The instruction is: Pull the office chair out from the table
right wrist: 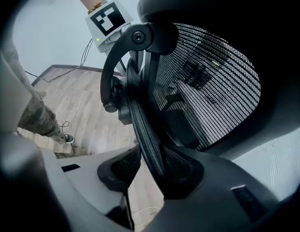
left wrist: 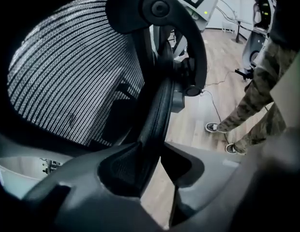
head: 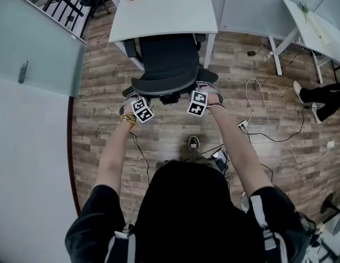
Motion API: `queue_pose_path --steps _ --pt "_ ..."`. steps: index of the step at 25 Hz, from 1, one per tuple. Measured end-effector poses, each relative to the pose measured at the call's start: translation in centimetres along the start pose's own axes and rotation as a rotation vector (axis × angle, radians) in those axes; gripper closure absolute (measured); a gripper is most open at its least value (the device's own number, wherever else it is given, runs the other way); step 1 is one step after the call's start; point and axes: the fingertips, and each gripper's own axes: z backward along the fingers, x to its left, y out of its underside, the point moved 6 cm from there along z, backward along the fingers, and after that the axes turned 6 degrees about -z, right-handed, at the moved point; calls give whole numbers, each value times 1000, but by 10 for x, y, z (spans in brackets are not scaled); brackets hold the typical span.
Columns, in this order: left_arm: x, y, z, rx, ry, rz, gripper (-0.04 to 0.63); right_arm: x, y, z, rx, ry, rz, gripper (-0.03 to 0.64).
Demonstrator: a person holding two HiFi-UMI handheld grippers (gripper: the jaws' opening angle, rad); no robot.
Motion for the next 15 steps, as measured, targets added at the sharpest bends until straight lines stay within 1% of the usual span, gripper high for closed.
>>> queue_pose_path --steps 8,15 --pt "0 18 0 -12 -14 -21 453 12 -14 -2 9 8 -20 497" --pt "-13 27 9 -28 -19 -13 445 32 -21 3 24 7 -37 497"
